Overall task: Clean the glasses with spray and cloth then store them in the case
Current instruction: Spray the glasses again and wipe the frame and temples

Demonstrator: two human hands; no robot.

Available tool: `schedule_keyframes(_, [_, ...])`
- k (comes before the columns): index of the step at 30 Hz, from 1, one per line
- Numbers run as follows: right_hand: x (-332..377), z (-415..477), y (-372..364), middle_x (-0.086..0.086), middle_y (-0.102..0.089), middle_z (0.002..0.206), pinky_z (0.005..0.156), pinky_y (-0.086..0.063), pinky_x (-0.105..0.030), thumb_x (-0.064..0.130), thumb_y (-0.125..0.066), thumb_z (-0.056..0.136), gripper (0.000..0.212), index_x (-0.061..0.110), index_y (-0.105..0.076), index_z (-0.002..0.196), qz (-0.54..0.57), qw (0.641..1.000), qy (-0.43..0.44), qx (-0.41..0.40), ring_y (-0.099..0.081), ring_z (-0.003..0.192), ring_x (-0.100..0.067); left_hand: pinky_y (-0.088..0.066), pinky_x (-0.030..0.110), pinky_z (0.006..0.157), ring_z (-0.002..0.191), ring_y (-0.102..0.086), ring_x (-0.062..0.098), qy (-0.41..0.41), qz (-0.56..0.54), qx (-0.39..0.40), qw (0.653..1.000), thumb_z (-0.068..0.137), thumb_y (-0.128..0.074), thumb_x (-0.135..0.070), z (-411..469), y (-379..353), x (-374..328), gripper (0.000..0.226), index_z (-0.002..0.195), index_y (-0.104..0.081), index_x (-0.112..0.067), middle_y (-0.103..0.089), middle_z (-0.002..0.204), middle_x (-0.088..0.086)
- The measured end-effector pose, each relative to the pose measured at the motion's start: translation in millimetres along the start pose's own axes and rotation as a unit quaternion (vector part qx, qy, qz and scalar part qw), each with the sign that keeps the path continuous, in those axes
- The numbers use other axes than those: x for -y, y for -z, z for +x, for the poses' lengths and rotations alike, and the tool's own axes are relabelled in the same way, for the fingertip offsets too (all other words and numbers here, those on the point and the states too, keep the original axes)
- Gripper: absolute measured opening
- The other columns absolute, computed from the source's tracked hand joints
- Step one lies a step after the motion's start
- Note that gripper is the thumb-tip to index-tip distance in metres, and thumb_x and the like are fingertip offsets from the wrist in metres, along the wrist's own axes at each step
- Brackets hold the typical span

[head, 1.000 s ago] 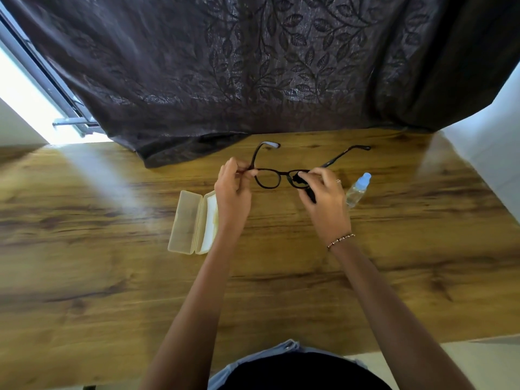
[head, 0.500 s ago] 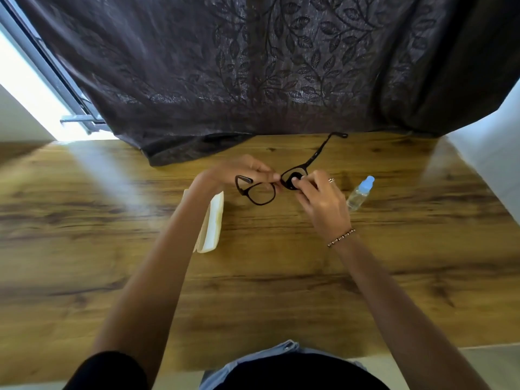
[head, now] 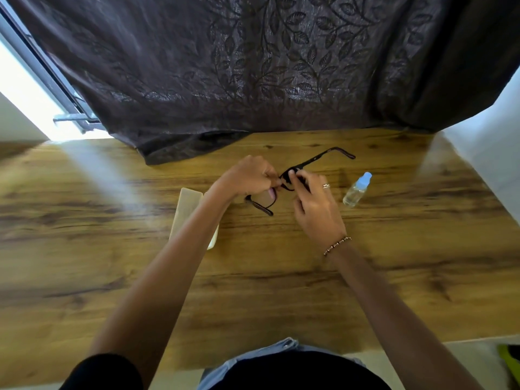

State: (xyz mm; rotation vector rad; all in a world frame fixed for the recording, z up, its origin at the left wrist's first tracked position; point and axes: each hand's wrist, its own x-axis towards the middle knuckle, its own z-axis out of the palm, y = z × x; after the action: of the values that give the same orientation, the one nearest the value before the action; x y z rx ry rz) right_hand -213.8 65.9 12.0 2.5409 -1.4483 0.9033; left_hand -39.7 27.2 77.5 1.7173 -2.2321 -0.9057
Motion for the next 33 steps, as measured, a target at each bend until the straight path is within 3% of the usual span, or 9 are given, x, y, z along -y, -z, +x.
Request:
schedule_keyframes(3, [6.5,-1.6,-1.0,-0.016,-0.056,0.114,0.08,-0.055,-0.035,-0.003,-0.058,0.081,0.042,-0.004,-0.057,0.123,-0.003,0.998,-0.063,-0.001,-0.053,0.102,-0.029,-0.05,0.036,0.087,0.095,-0.064,0.017,0.03,0.023,-0.036,0.999,0.093,-0.056,-0.026,1.4,2.0,3.8,0.022,0.098,-0.074,-0.015,-0.073,0.096,0.001])
schedule_keyframes(7, [21.7,-4.8,-8.8,-0.018,-0.055,0.12,0.089,-0.051,-0.035,-0.008,-0.058,0.081,0.044,-0.005,-0.056,0.125,0.042,0.998,-0.039,0.016,-0.052,0.104,-0.03,-0.051,0.037,0.083,0.092,-0.063,0.022,0.044,0.061,-0.05,0.996,0.09,-0.057,-0.023,2.7,-0.4,1.6,0.02,0.094,-0.075,-0.015,-0.072,0.094,0.006])
schedule_keyframes(9, [18.1,2.4,-8.2,-0.018,-0.052,0.127,0.093,-0.05,-0.035,-0.01,-0.056,0.083,0.05,-0.005,-0.049,0.132,0.015,0.999,-0.026,0.025,-0.051,0.106,-0.03,-0.046,0.036,0.095,0.098,-0.062,0.023,0.048,0.063,-0.054,0.995,0.092,-0.055,-0.023,1.5,-1.1,0.3,0.021,0.095,-0.075,-0.016,-0.072,0.096,0.006])
schedule_keyframes(12, [13.1,7.4,-6.4,-0.016,-0.051,0.127,0.086,-0.053,-0.035,-0.01,-0.053,0.084,0.054,-0.003,-0.044,0.137,-0.027,0.997,-0.062,0.04,-0.051,0.106,-0.03,-0.034,0.042,0.108,0.104,-0.06,0.021,0.047,0.063,-0.073,0.994,0.094,-0.052,-0.023,-0.3,1.3,2.4,0.024,0.095,-0.075,-0.017,-0.072,0.101,0.003])
schedule_keyframes(17, [30.9,-1.9,-12.1,-0.017,-0.055,0.118,0.086,-0.051,-0.032,-0.008,-0.058,0.082,0.042,-0.005,-0.056,0.124,0.03,0.998,-0.047,0.03,-0.052,0.1,-0.029,-0.03,0.038,0.109,0.102,-0.058,0.022,0.065,0.071,-0.077,0.992,0.092,-0.05,-0.017,1.0,-3.6,0.8,0.025,0.089,-0.075,-0.017,-0.071,0.096,0.003])
schedule_keyframes(22, [18.6,14.0,-7.0,-0.018,-0.058,0.119,0.074,-0.052,-0.039,-0.012,-0.052,0.08,0.052,-0.003,-0.051,0.131,-0.068,0.995,-0.057,0.037,-0.056,0.094,-0.033,-0.013,0.044,0.118,0.103,-0.059,0.019,0.072,0.065,-0.093,0.991,0.095,-0.051,-0.022,1.6,-4.9,5.6,0.023,0.096,-0.073,-0.018,-0.072,0.1,0.001])
schedule_keyframes(25, [26.0,5.6,-10.9,-0.019,-0.059,0.11,0.074,-0.054,-0.04,-0.012,-0.056,0.079,0.044,-0.005,-0.058,0.122,-0.043,0.997,-0.064,0.023,-0.056,0.091,-0.033,-0.021,0.045,0.116,0.107,-0.058,0.023,0.097,0.06,-0.123,0.986,0.094,-0.052,-0.021,2.3,-3.4,7.1,0.023,0.098,-0.074,-0.017,-0.071,0.105,0.005])
schedule_keyframes(28, [34.7,1.7,-16.2,-0.019,-0.056,0.118,0.079,-0.053,-0.038,-0.015,-0.056,0.077,0.047,-0.004,-0.057,0.123,0.0,0.999,-0.037,0.032,-0.054,0.092,-0.032,-0.01,0.042,0.118,0.109,-0.056,0.026,0.092,0.088,-0.11,0.986,0.092,-0.048,-0.013,3.6,-8.7,4.0,0.027,0.094,-0.074,-0.017,-0.071,0.098,0.006])
schedule_keyframes(33, [16.7,15.9,-9.9,-0.017,-0.059,0.115,0.065,-0.051,-0.036,-0.011,-0.052,0.075,0.055,-0.002,-0.052,0.13,-0.094,0.994,-0.052,0.029,-0.057,0.089,-0.031,-0.012,0.042,0.117,0.109,-0.057,0.024,0.102,0.076,-0.132,0.983,0.095,-0.05,-0.023,2.9,-5.3,6.8,0.024,0.1,-0.073,-0.017,-0.071,0.103,0.005])
